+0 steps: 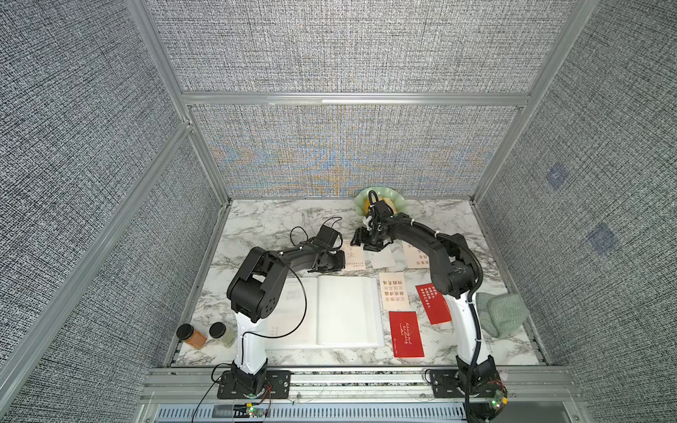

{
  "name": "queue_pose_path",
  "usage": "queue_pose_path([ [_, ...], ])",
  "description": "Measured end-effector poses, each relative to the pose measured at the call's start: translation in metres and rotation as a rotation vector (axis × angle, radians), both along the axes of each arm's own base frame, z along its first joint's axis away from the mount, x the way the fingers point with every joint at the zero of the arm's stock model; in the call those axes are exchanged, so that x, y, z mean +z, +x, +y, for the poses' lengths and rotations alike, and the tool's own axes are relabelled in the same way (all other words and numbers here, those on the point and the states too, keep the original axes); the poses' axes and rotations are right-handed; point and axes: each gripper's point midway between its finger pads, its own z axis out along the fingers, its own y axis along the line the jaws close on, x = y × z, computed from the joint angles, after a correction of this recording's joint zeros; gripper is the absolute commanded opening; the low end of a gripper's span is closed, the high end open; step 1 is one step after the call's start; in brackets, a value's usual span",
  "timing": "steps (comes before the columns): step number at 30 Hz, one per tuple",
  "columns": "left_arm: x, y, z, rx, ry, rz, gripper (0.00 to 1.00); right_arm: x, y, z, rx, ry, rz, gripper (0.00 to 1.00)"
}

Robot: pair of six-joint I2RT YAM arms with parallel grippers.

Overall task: Place the photos into the photo albums
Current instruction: Pick up the photo at the center of the board.

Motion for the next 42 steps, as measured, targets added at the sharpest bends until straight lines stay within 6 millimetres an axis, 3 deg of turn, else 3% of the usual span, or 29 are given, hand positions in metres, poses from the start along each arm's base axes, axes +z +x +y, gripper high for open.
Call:
queue_pose_path([
  [18, -0.008, -0.001, 0.002, 0.003, -0.001, -0.003, 0.09, -0.001, 0.015, -0.011, 0.034, -0.006, -0.049, 0.66],
  [31, -0.011, 0.001, 0.002, 0.003, -0.009, -0.003, 0.09, -0.002, 0.03, 0.006, 0.096, 0.059, -0.09, 0.66],
  [36, -0.01, 0.004, 0.002, 0.005, -0.02, -0.012, 0.09, -0.002, 0.027, 0.006, 0.113, 0.069, -0.104, 0.66],
  [42, -0.01, 0.007, 0.002, 0.008, -0.025, -0.012, 0.09, -0.001, 0.009, 0.004, 0.137, 0.085, -0.084, 0.66],
])
